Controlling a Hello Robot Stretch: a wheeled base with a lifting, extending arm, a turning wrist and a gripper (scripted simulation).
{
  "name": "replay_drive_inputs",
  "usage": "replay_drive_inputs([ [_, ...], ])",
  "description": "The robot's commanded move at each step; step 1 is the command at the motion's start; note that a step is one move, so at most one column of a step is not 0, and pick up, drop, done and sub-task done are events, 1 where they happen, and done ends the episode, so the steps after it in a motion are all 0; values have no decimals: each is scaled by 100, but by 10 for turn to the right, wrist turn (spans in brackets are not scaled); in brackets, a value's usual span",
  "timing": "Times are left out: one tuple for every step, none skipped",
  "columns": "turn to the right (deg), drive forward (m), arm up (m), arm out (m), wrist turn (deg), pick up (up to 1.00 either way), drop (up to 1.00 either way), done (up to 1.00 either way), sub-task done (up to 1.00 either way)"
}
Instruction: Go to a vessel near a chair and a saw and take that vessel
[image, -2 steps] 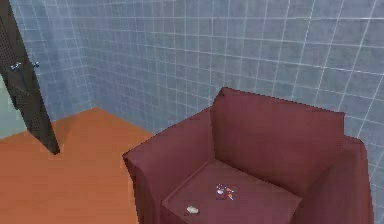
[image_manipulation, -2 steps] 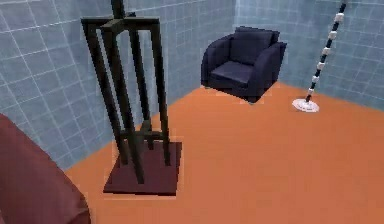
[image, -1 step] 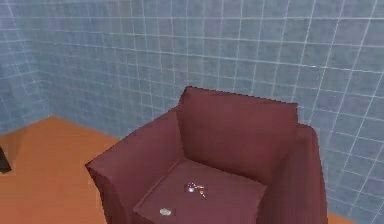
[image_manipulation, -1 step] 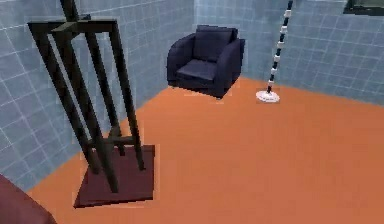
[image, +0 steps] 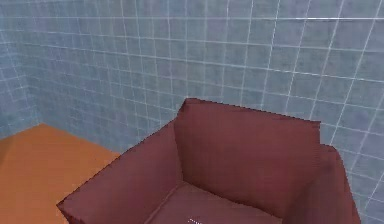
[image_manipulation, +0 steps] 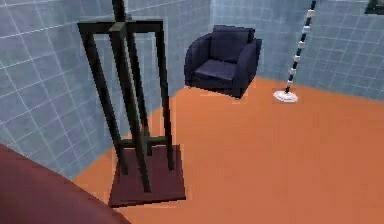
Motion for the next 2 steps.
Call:
replay_drive_inputs([
  [-450, 0, 0, 0, 0, 0, 0, 0, 0],
  [-120, 0, 0, 0, 0, 0, 0, 0, 0],
])
